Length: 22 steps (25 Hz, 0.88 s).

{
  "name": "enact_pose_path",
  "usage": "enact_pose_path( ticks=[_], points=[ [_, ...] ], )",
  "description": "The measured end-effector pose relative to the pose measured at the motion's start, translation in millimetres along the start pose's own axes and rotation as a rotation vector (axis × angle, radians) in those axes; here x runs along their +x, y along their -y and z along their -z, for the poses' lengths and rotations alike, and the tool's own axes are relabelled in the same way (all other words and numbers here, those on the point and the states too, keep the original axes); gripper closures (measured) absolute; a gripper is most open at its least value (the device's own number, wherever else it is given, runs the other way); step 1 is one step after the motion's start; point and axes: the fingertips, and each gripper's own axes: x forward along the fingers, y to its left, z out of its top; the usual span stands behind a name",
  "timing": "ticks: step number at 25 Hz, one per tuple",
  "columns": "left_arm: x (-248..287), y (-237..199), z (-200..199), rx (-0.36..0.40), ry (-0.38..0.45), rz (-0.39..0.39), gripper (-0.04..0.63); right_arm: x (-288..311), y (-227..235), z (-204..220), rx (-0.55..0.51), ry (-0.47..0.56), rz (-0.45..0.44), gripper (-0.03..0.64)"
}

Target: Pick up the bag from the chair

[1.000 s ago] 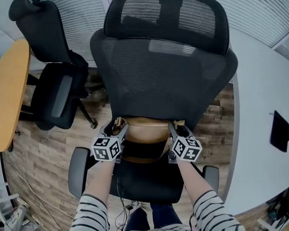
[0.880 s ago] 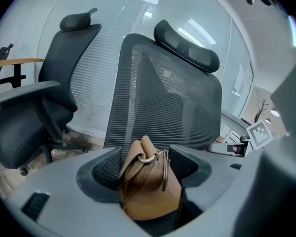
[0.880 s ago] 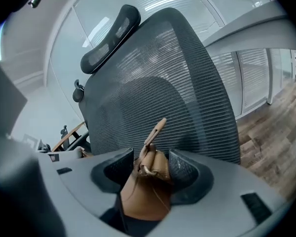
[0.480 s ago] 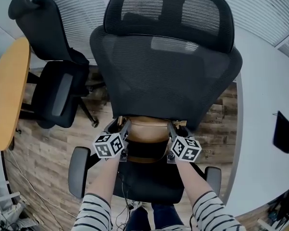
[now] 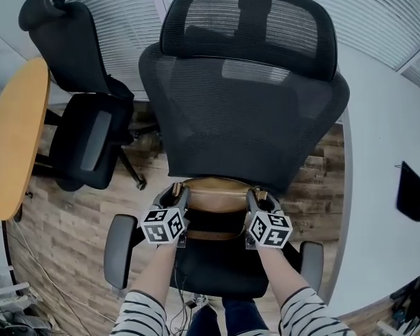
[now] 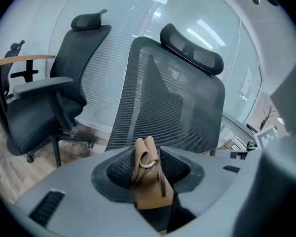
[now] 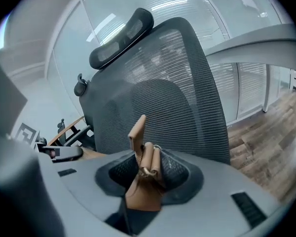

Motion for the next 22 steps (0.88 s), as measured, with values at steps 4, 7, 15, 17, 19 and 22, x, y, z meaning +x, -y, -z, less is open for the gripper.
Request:
enact_pose_path(
  ticks=[4, 7, 15, 17, 19, 22],
  points=[
    [-22, 7, 4, 0.013, 0.018, 0.01, 0.433, -22, -6, 1, -0.028, 0.006, -0.015, 0.492],
    [-44, 16, 2, -0.011, 0.058, 0.028, 0.442, -42, -11, -2, -0.054, 0.026, -0.023, 0.494],
    [-93, 34, 29, 0.08, 0.01, 0.053, 0.503, -97, -20, 15, -0.097, 0.014, 0.015, 0.499],
    [-106, 39, 27, 0.071, 0.036, 0.059, 0.505, -111, -23, 19, -0.078, 0.015, 0.018, 0.5],
    [-120, 44, 22, 0.086, 0.058, 0.068, 0.505, -126, -28, 20, -0.071, 0.024, 0.016, 0.5],
    [-141, 49, 22, 0.083, 0.085, 0.076, 0.506, -149, -38, 23, -0.078, 0.043, 0.013, 0.5]
  ],
)
